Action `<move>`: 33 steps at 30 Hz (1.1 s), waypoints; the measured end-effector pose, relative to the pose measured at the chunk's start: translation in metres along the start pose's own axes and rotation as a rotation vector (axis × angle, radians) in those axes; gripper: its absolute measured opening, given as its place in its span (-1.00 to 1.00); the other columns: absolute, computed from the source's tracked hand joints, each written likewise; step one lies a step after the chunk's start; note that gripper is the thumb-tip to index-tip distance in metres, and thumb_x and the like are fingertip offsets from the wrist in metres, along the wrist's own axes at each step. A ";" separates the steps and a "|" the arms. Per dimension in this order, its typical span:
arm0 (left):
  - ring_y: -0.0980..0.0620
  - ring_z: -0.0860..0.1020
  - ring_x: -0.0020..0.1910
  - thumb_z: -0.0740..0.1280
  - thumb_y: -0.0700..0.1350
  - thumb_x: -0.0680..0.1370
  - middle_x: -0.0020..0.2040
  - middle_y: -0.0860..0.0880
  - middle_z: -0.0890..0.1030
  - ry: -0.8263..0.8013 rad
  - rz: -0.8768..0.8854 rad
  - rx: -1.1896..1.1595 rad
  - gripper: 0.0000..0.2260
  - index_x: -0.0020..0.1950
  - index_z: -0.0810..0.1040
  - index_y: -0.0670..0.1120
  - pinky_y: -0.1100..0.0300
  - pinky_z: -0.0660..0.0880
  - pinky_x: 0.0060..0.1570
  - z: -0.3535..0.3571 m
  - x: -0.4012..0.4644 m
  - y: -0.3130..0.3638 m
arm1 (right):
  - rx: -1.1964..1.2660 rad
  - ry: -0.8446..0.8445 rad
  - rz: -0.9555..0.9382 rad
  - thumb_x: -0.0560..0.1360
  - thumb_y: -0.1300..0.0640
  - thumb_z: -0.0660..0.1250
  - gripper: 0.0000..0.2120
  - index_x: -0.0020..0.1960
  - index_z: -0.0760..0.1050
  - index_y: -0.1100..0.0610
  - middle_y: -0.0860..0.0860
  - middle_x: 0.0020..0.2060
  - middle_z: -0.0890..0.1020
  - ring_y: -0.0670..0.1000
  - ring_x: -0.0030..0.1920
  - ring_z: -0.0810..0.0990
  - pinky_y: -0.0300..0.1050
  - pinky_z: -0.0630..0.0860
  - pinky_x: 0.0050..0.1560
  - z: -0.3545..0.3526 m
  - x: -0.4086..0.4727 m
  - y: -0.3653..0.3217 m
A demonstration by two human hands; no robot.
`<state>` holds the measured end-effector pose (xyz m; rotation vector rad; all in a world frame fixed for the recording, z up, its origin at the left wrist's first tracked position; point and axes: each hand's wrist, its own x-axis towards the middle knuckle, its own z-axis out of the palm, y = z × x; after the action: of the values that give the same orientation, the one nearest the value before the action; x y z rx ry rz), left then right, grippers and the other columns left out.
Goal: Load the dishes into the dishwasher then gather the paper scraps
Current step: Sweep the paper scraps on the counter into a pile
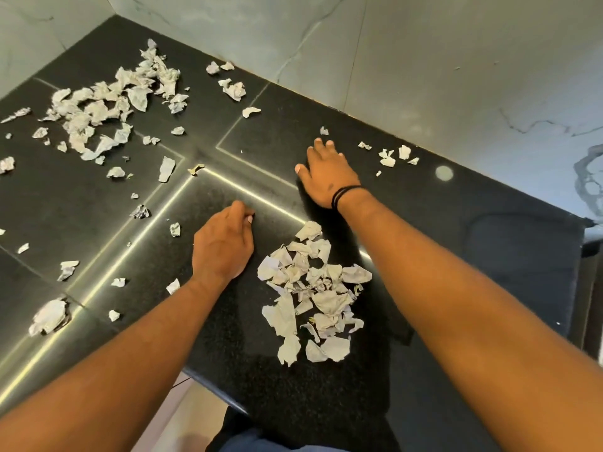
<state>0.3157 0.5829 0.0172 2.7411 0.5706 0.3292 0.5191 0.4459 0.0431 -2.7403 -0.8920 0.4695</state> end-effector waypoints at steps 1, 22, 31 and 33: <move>-0.12 0.61 -0.10 0.20 -0.07 0.67 -0.05 -0.03 0.64 0.000 0.000 0.004 -0.90 0.05 0.47 -0.06 -0.08 0.55 -0.20 0.000 0.000 0.001 | 0.021 0.012 -0.015 0.68 -0.11 0.01 -0.43 0.55 0.20 0.23 0.18 0.60 0.10 0.21 0.59 0.01 0.22 0.08 0.55 0.009 -0.014 -0.007; -0.11 0.60 -0.13 0.20 -0.06 0.67 -0.08 -0.02 0.64 0.003 -0.004 0.013 -0.89 0.05 0.47 -0.06 -0.05 0.53 -0.23 0.000 0.000 0.000 | 0.093 -0.011 0.021 0.70 -0.10 -0.02 -0.41 0.62 0.04 0.20 0.12 0.62 0.03 0.17 0.61 -0.08 0.15 -0.03 0.58 0.007 -0.005 -0.012; -0.12 0.56 -0.19 0.20 -0.07 0.67 -0.14 -0.04 0.60 0.002 0.002 0.032 -0.87 -0.02 0.43 -0.09 -0.06 0.51 -0.29 0.000 0.000 0.001 | 0.292 -0.014 -0.121 0.70 -0.09 0.00 -0.48 0.57 0.19 0.13 0.09 0.60 0.13 0.06 0.61 -0.02 0.05 -0.03 0.60 0.033 -0.117 -0.022; -0.12 0.56 -0.19 0.20 -0.07 0.67 -0.14 -0.03 0.61 0.001 0.001 0.027 -0.87 -0.02 0.42 -0.09 -0.05 0.51 -0.29 0.000 0.000 0.001 | 0.271 0.121 -0.049 0.68 -0.11 -0.01 -0.46 0.57 0.17 0.16 0.13 0.59 0.12 0.10 0.61 -0.02 0.11 0.00 0.59 0.026 -0.110 -0.006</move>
<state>0.3156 0.5824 0.0178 2.7672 0.5782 0.3258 0.4223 0.3875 0.0463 -2.4670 -0.7994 0.3793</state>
